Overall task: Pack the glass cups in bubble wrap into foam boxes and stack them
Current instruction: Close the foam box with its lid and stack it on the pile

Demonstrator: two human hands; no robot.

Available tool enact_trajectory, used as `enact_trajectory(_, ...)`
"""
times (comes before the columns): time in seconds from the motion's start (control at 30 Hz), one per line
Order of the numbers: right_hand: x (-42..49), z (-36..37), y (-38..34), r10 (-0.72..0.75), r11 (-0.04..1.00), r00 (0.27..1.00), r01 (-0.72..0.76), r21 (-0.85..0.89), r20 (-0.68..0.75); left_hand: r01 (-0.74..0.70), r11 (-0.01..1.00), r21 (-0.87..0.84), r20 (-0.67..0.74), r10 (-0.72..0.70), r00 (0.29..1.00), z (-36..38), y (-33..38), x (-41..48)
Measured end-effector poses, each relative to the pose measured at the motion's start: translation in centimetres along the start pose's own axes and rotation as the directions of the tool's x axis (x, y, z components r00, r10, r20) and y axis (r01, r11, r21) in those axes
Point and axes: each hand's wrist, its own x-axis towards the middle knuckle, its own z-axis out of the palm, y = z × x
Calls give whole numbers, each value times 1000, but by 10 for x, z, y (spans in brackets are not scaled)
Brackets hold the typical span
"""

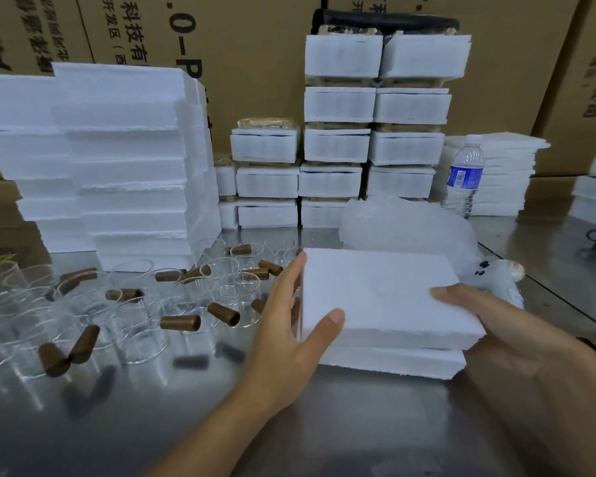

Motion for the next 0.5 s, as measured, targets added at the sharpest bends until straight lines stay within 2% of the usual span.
enact_trajectory(0.07,1,-5,-1,29,999,999,-28,31,-17,-5,1000,16,-5,5,1000,2,1,-1)
enact_trajectory(0.23,7,-2,3,8,989,988,15,147,-152,-3,1000,15,-1,3,1000,3,0,0)
enact_trajectory(0.37,8,7,6,17,974,995,6,226,-102,-4,1000,6,-17,4,1000,-3,2,3)
enact_trajectory(0.5,10,9,10,73,972,996,-61,229,-44,8,1000,-14,-19,-9,1000,-6,0,5)
